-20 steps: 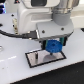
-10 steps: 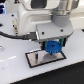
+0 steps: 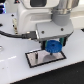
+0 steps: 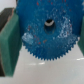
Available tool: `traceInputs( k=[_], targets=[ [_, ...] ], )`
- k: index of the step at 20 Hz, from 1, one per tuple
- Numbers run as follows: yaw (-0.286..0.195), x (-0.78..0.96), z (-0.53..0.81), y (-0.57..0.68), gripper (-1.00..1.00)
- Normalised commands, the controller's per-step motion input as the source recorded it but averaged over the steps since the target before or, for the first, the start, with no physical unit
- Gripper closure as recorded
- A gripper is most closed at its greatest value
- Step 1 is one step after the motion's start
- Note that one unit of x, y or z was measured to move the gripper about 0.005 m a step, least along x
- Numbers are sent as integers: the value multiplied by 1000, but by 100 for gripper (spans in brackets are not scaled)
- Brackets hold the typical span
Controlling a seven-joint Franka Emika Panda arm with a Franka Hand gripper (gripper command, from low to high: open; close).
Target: Insert the blue gear onto the right peg, followed by the red gear
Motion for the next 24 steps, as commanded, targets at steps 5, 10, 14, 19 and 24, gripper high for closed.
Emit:
traceInputs(
  k=[5, 10, 14, 19, 24],
  targets=[
    [0, 132, 60, -29, 100],
    [0, 161, -18, -33, 100],
    [0, 161, -49, -9, 100],
    [0, 169, -87, -9, 100],
    [0, 105, 68, -26, 100]
  ],
)
